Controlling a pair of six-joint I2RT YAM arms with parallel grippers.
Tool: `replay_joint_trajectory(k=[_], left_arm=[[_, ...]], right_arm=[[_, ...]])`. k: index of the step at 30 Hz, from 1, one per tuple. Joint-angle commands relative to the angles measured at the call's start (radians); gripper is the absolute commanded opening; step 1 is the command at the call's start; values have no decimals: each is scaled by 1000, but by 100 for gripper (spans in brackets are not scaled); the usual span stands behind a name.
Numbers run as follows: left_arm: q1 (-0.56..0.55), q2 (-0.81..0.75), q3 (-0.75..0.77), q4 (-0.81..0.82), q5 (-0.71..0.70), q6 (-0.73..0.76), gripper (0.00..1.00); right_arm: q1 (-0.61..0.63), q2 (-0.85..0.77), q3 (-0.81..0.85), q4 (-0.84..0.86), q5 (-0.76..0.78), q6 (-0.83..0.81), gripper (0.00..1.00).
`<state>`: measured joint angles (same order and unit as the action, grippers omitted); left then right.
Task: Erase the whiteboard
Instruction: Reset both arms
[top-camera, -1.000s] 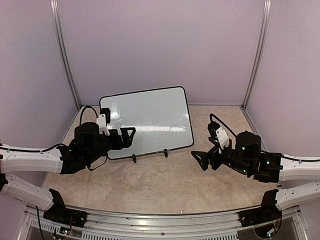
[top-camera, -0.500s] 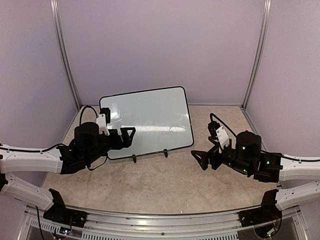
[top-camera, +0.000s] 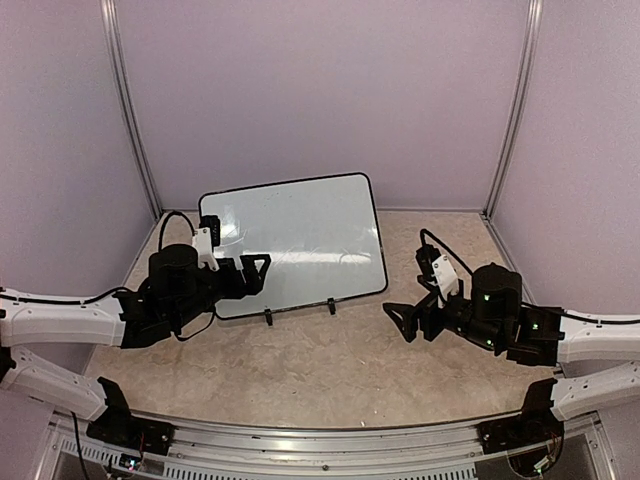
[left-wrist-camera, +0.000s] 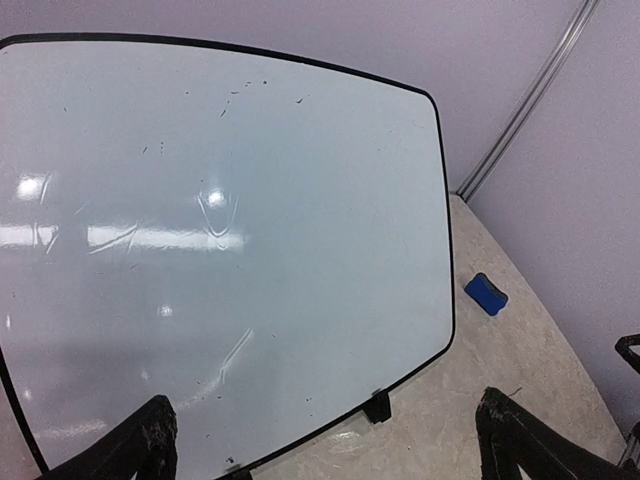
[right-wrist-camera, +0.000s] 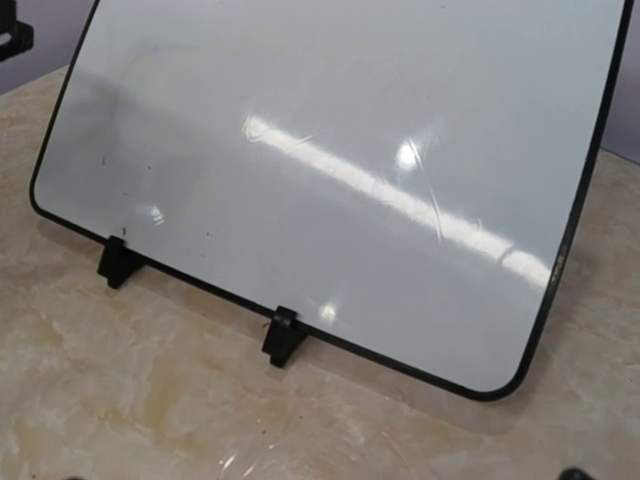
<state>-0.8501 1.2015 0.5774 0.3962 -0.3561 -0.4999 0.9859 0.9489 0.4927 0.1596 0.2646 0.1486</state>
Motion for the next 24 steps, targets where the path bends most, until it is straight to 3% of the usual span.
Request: replay_joint_trajectory(k=[1,24], left_arm=[[-7,-3,15,24,-15,8,99],[-7,8,7,39,-18,-3,99]], right_arm=[[-10,-8,-12,23,-10,2,100],[-16,-10,-19,25,-13,2,100]])
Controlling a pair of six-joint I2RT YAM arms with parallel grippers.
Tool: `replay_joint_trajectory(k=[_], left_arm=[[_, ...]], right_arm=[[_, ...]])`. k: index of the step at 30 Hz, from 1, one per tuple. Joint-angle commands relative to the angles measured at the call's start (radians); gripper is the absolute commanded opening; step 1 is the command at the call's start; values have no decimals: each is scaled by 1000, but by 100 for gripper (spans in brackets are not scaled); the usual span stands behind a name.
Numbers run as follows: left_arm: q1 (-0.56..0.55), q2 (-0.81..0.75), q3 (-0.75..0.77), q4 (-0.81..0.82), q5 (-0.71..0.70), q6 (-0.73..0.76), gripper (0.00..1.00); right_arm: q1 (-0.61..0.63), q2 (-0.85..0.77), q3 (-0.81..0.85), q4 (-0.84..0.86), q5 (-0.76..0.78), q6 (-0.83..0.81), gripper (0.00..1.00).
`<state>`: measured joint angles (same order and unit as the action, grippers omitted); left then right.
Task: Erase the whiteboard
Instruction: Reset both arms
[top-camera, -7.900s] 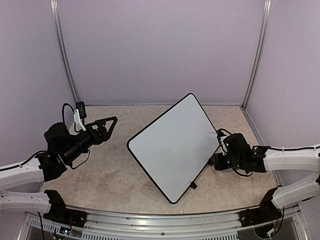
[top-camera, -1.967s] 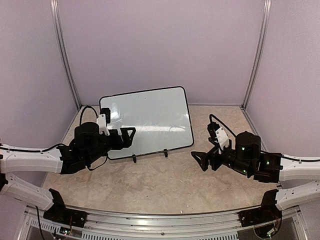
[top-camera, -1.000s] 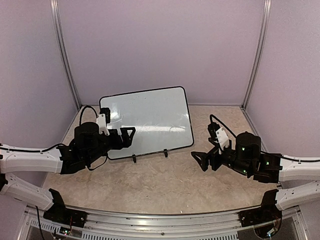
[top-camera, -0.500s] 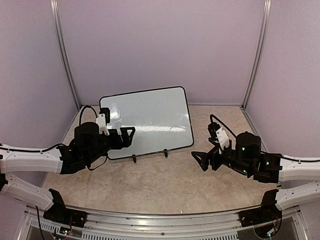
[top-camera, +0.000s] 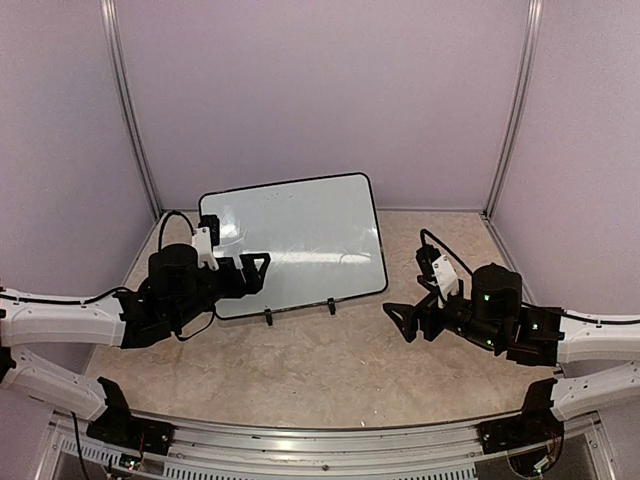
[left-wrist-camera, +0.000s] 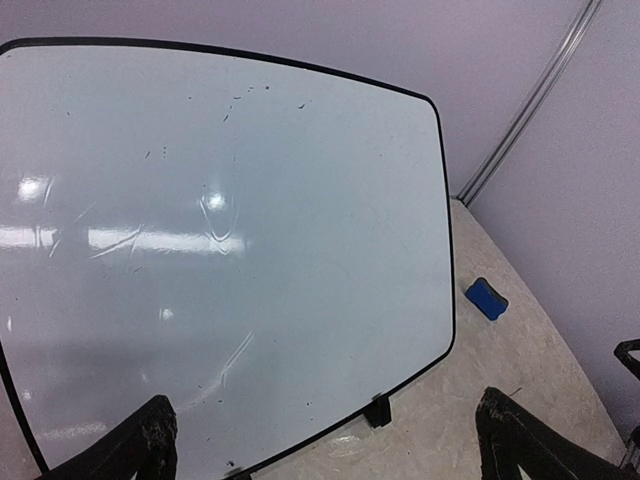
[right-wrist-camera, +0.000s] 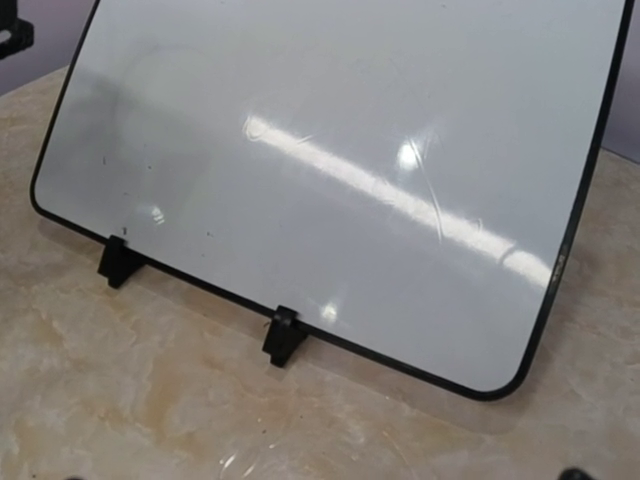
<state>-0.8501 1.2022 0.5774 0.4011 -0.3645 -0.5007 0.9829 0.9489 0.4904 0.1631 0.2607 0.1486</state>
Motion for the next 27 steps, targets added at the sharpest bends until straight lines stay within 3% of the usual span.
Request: replay_joint_trajectory(k=[1,23,27], left_arm=[[-7,7,7,34,-11,-2,99],[-7,-98,-54,8,-20,-4,99],[-7,-124,-31,-87,-26,6,99]], right_arm=[[-13,-10,-16,22,-9,3,100],[-19,-3,-19,0,-24,49,100],[-20,-31,-12,-31,-41,93,100]])
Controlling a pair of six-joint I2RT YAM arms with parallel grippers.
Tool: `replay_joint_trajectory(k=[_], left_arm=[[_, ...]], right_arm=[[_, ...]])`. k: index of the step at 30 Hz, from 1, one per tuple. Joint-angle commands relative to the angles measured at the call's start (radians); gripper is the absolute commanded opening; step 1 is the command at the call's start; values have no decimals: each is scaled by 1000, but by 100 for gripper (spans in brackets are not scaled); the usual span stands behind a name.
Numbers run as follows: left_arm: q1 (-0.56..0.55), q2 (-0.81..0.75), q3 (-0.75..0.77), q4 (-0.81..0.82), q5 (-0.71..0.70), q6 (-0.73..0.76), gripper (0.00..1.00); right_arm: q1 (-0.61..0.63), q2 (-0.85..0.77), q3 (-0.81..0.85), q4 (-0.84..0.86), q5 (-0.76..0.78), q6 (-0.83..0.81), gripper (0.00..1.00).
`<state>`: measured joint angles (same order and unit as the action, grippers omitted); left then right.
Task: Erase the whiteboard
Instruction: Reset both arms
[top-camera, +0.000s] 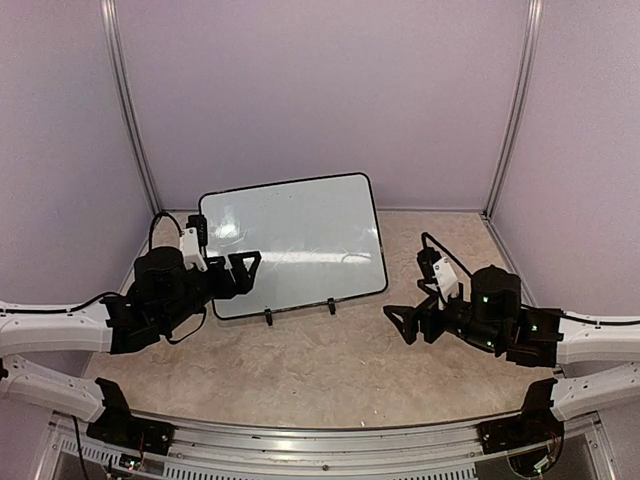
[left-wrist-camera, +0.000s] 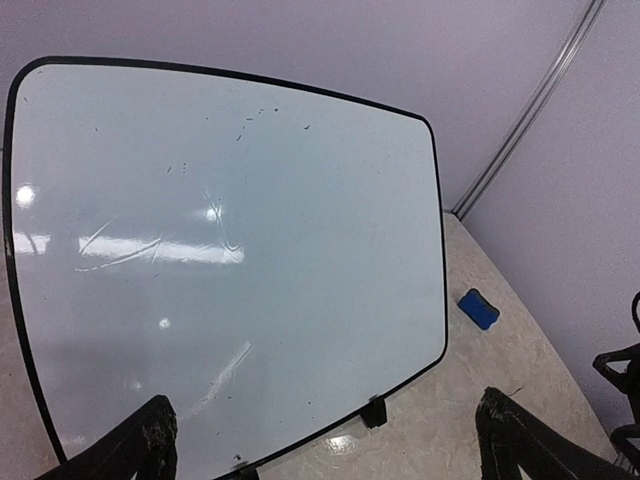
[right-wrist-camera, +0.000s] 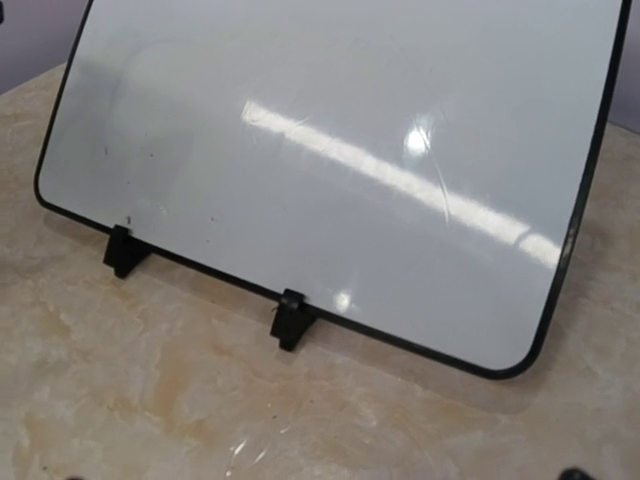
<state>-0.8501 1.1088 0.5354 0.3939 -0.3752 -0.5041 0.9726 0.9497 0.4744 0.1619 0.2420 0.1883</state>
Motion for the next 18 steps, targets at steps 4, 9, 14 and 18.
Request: replay_joint_trajectory(k=[4,9,14,18], left_arm=[[-6,-55,38,-202,0,11,99],[-6,-157,-32,-266,31,-36,99],[-4,-283,-144,-265,12,-80,99],[-4,-385,-200,-253,1,-69,99]], right_arm=[[-9,-46,28,-52,-16,108,100],[-9,-24,111,-114,34,129,99],[-10,-52,145,-115,72,132,99],[-10,-48,155,-116,84,128,100]])
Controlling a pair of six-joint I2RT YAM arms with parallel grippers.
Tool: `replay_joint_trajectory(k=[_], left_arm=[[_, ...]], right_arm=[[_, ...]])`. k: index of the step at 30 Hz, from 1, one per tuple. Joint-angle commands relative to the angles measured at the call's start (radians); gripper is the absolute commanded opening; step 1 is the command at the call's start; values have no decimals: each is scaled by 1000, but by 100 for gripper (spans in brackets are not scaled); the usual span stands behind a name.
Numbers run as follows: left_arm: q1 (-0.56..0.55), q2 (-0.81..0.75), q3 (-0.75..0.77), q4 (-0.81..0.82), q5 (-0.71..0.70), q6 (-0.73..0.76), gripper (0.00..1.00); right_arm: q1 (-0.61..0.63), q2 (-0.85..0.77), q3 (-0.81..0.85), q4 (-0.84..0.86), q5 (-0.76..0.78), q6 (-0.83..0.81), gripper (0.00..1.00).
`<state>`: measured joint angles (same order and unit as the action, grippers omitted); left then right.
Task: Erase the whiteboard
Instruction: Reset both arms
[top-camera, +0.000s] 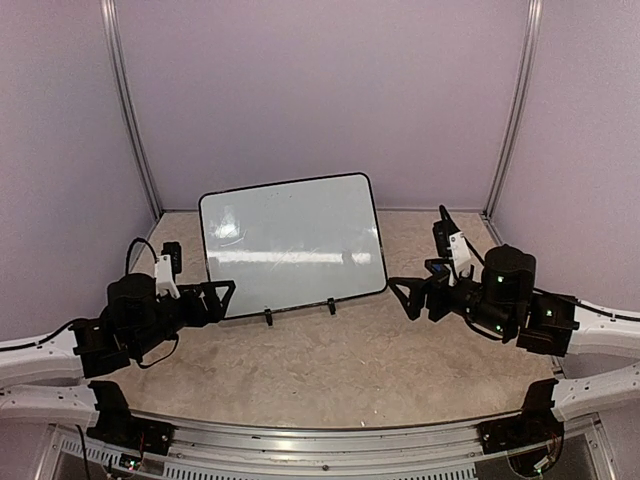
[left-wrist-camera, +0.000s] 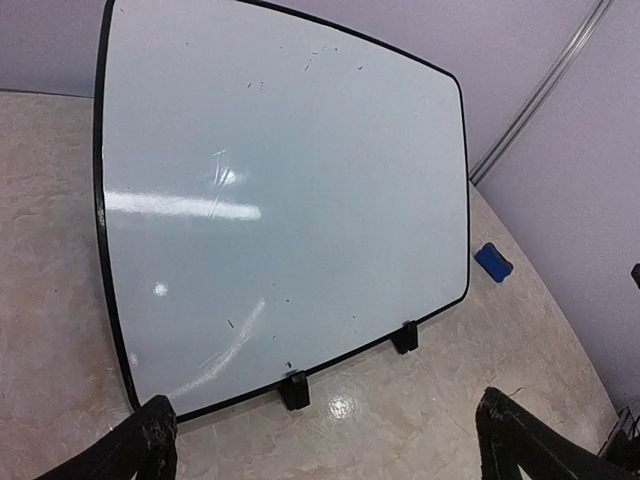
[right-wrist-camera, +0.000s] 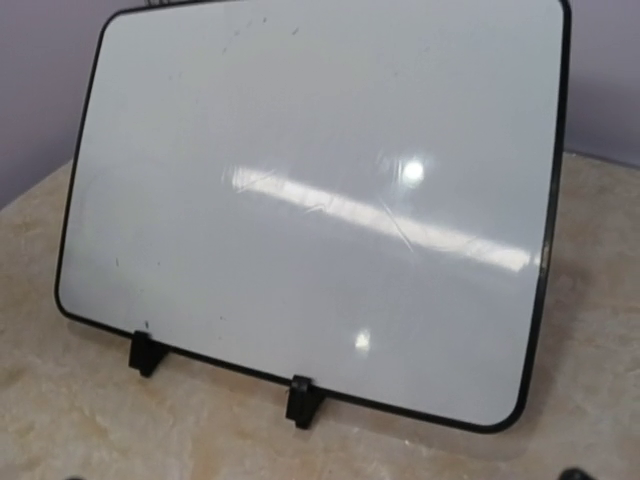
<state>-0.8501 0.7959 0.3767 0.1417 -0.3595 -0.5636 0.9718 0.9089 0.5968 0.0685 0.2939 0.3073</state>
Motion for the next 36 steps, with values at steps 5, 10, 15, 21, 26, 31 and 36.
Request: replay_joint_trajectory(k=[5,10,15,21,26,31,36], left_arm=[[-8,-138,-67,-18,17,-22,99],[-9,-140,-62,-12,13,-23,99],[-9,-85,-16,-2,8,-3,99],[-10,-22,10,-9,24,-14,99],[-10,-19,26,6,37,11,99],[-10,-39,37,-13,26,26,99],[-14,-95,4,-30,24,-7,99]], right_arm=[[-8,34,61,-58,13,43,99],[-9,45,65,-60,7,46,100],[-8,52,68,-87,7,19,99],[-9,20,48,-101,-8,4,100],[-8,-9,56,-110,-15,-28,100],[-8,-23,49,-120,-1,-44,100],[-9,-39,46,-116,8,-47,99]])
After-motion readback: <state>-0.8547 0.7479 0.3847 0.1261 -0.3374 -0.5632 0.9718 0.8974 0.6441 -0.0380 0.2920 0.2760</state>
